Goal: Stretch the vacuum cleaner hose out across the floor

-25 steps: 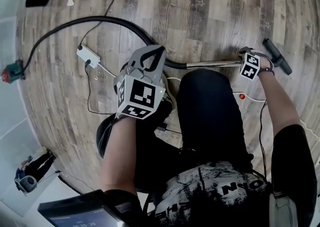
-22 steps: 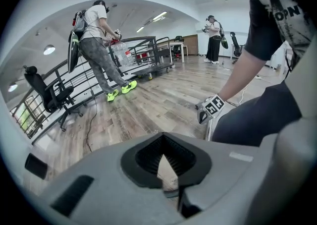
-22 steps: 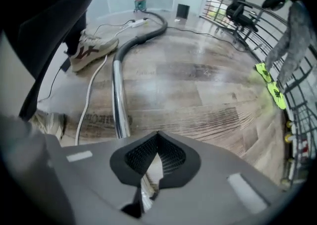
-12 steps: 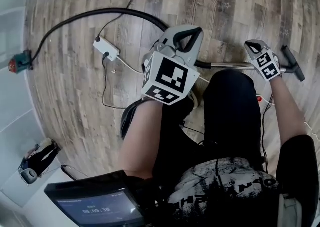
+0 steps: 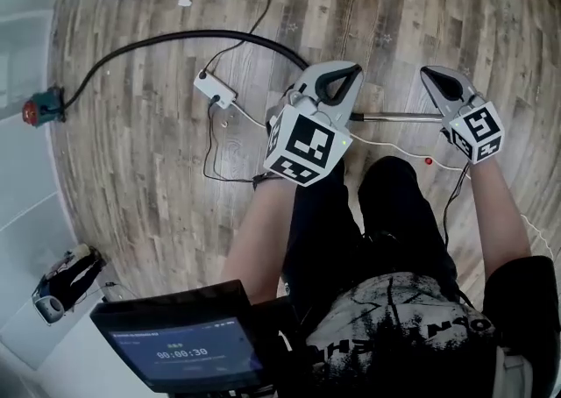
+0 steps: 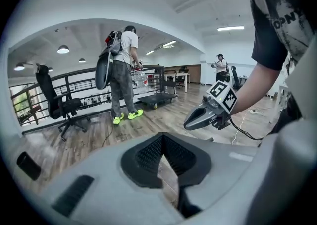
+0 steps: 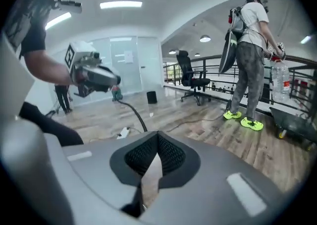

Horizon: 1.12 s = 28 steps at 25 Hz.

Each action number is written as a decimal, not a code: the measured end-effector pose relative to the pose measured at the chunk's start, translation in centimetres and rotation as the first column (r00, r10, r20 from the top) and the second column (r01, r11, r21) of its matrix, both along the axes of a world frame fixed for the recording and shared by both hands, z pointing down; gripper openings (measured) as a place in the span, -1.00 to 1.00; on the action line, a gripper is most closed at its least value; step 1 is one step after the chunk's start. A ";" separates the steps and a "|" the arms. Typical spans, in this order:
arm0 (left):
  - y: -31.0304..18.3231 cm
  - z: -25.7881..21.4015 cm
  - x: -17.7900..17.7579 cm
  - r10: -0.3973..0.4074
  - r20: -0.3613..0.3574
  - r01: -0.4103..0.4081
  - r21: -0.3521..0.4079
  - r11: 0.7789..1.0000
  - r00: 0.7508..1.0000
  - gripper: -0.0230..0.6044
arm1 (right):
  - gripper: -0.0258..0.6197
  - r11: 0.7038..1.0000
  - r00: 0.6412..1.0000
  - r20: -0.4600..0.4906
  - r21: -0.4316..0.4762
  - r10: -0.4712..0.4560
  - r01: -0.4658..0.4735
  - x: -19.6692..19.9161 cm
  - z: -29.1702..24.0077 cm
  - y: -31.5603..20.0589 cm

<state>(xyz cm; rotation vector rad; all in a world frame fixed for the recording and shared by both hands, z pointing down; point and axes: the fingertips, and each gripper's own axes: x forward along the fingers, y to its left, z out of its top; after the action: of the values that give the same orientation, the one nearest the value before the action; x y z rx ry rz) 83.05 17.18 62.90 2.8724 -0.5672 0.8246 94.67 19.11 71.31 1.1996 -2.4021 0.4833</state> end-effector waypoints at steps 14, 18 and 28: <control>5.8 -36.8 0.2 -0.081 -0.361 0.158 0.188 0.969 0.929 -0.91 | -0.90 0.934 0.913 0.332 0.336 -0.238 0.121 -1.7 -44.0 5.5; 8.5 -41.5 1.4 -0.121 -0.372 0.223 0.244 0.944 0.920 -0.91 | -0.90 0.882 0.900 0.263 0.418 -0.347 0.217 -1.9 -49.1 9.1; 15.7 -46.4 -2.6 -0.270 -0.327 0.359 0.254 0.898 0.906 -0.91 | -0.90 0.819 0.871 0.232 0.506 -0.433 0.272 -4.8 -55.2 14.3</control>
<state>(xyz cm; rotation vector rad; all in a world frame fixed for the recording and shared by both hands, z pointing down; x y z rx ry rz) 80.49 32.91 16.48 2.9592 -1.1792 0.2832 89.85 33.36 16.07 0.8313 -3.0784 -0.0166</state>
